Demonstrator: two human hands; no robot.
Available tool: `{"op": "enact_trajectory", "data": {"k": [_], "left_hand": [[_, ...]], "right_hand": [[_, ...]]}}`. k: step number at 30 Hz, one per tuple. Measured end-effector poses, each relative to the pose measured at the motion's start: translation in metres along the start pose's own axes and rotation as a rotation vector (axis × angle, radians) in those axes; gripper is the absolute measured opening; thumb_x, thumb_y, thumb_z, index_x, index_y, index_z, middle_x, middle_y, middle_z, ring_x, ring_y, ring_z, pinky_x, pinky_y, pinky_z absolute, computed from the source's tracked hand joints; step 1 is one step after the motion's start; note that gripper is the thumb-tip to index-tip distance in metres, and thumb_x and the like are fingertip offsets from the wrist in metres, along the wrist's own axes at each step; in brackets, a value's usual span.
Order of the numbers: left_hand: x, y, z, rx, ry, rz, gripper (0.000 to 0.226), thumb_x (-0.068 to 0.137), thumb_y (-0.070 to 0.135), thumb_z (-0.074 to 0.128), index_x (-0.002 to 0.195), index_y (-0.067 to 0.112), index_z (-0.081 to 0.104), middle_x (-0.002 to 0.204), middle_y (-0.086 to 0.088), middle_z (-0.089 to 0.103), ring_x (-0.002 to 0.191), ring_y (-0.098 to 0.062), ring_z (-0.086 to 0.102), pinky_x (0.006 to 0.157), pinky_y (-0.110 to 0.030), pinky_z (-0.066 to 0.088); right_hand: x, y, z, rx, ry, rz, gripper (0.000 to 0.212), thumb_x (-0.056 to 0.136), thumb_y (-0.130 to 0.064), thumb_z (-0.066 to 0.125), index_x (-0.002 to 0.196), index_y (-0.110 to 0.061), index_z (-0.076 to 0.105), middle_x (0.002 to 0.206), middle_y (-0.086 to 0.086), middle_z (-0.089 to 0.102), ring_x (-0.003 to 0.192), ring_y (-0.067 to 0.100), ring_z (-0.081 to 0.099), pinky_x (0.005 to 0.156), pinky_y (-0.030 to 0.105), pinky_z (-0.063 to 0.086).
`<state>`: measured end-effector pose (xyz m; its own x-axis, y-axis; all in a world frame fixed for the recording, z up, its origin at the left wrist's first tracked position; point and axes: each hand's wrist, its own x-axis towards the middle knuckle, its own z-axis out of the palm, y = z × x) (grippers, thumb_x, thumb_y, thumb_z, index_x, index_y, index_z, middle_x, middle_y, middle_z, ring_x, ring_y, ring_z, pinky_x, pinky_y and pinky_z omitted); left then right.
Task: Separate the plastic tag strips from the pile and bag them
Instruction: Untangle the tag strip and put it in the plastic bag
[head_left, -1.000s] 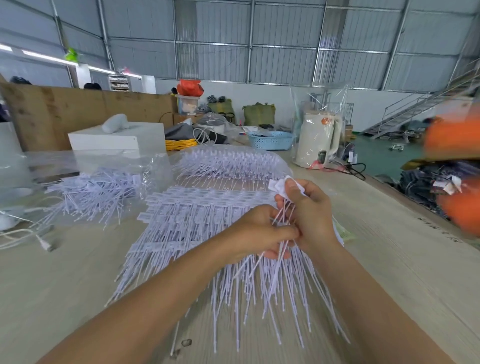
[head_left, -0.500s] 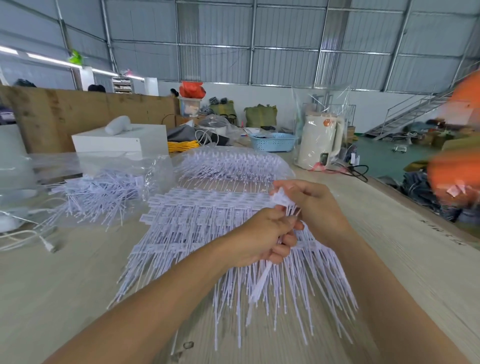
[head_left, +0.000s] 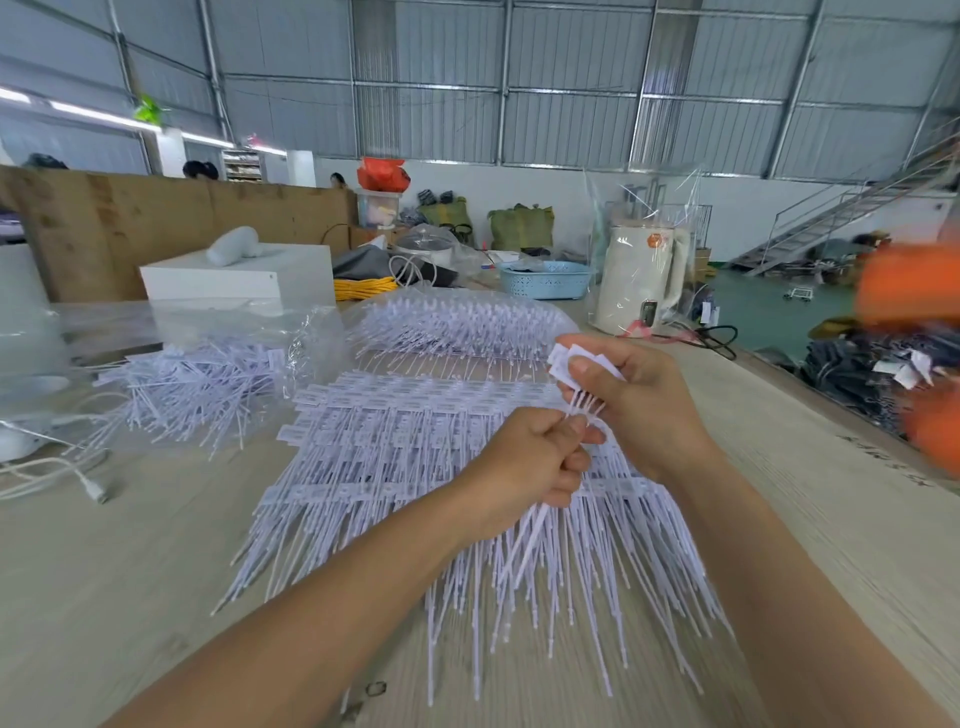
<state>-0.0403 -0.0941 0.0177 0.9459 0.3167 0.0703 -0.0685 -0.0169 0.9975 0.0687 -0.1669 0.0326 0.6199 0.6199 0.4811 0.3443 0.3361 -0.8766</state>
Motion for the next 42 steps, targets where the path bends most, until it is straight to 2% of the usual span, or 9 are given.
{"op": "enact_trajectory", "data": {"k": [9, 12, 16, 21, 25, 28, 34, 38, 42], "left_hand": [[-0.023, -0.016, 0.013, -0.174, -0.157, -0.207, 0.027, 0.101, 0.025, 0.039, 0.082, 0.013, 0.054, 0.047, 0.004, 0.048, 0.038, -0.007, 0.04, 0.039, -0.013, 0.032], [-0.032, -0.023, 0.006, 0.199, -0.227, -0.164, 0.031, 0.091, 0.052, 0.043, 0.09, 0.023, 0.055, 0.069, 0.007, 0.066, 0.062, -0.005, 0.061, 0.062, -0.017, 0.05], [-0.019, -0.008, -0.015, 0.408, 0.028, 0.015, 0.047, 0.078, 0.07, 0.031, 0.087, 0.031, 0.055, 0.109, -0.002, 0.066, 0.102, -0.016, 0.061, 0.098, -0.035, 0.044], [-0.012, 0.004, -0.023, -0.113, 0.03, -0.018, 0.029, 0.1, 0.027, 0.042, 0.092, 0.01, 0.064, 0.074, -0.002, 0.072, 0.067, -0.018, 0.069, 0.07, -0.03, 0.058], [-0.013, -0.005, -0.027, -0.145, 0.205, 0.021, 0.028, 0.1, 0.008, 0.04, 0.078, 0.003, 0.057, 0.043, 0.005, 0.049, 0.037, -0.007, 0.041, 0.04, -0.02, 0.041], [-0.015, -0.008, -0.04, -0.125, 0.271, 0.018, 0.029, 0.099, 0.006, 0.041, 0.076, 0.003, 0.057, 0.043, 0.005, 0.046, 0.038, -0.008, 0.036, 0.039, -0.02, 0.037], [-0.02, -0.015, -0.057, -0.109, 0.306, -0.007, 0.024, 0.097, 0.007, 0.047, 0.079, -0.001, 0.06, 0.05, 0.0, 0.054, 0.04, -0.01, 0.042, 0.04, -0.02, 0.04], [-0.027, -0.015, -0.074, 0.015, 0.359, 0.046, 0.023, 0.097, 0.01, 0.049, 0.08, 0.002, 0.063, 0.048, 0.006, 0.054, 0.039, -0.004, 0.041, 0.039, -0.017, 0.034], [-0.04, -0.006, -0.091, -0.028, 0.376, 0.079, 0.026, 0.096, 0.009, 0.05, 0.075, 0.005, 0.064, 0.048, 0.004, 0.053, 0.037, -0.004, 0.04, 0.037, -0.015, 0.033]], "right_hand": [[0.028, -0.023, -0.011, -0.073, 0.119, 0.092, 0.014, 0.086, 0.0, 0.061, 0.091, -0.011, 0.069, 0.098, 0.011, 0.066, 0.082, 0.019, 0.065, 0.066, 0.019, 0.056], [0.044, -0.039, -0.02, -0.111, 0.239, 0.041, 0.022, 0.086, 0.001, 0.06, 0.107, 0.002, 0.064, 0.103, 0.016, 0.062, 0.079, 0.017, 0.062, 0.062, 0.017, 0.054], [0.047, -0.042, -0.01, 0.001, 0.106, 0.103, 0.014, 0.085, 0.004, 0.06, 0.097, 0.001, 0.067, 0.098, 0.015, 0.064, 0.077, 0.019, 0.063, 0.063, 0.019, 0.056], [0.037, -0.02, 0.026, 0.009, -0.071, 0.118, 0.016, 0.084, 0.006, 0.059, 0.091, -0.005, 0.069, 0.088, 0.009, 0.066, 0.071, 0.016, 0.063, 0.06, 0.019, 0.054], [0.029, -0.001, 0.046, 0.222, 0.008, 0.235, 0.039, 0.083, -0.01, 0.066, 0.12, -0.001, 0.057, 0.107, 0.009, 0.062, 0.092, 0.023, 0.065, 0.073, 0.034, 0.057], [0.015, 0.01, 0.053, 0.224, -0.078, 0.359, 0.05, 0.077, -0.026, 0.07, 0.12, -0.007, 0.056, 0.106, 0.01, 0.068, 0.097, 0.028, 0.067, 0.058, 0.032, 0.053], [0.003, 0.02, 0.077, 0.242, -0.106, 0.351, 0.013, 0.092, -0.006, 0.055, 0.085, 0.002, 0.062, 0.081, 0.013, 0.074, 0.076, 0.038, 0.068, 0.052, 0.036, 0.047], [0.004, 0.019, 0.088, 0.314, -0.072, 0.322, 0.003, 0.088, 0.0, 0.058, 0.089, 0.001, 0.061, 0.087, 0.014, 0.073, 0.082, 0.025, 0.072, 0.055, 0.029, 0.054], [0.003, 0.014, 0.099, 0.32, -0.154, 0.342, 0.033, 0.085, 0.001, 0.061, 0.112, 0.017, 0.05, 0.098, 0.017, 0.07, 0.064, 0.018, 0.068, 0.062, 0.028, 0.055]]}}
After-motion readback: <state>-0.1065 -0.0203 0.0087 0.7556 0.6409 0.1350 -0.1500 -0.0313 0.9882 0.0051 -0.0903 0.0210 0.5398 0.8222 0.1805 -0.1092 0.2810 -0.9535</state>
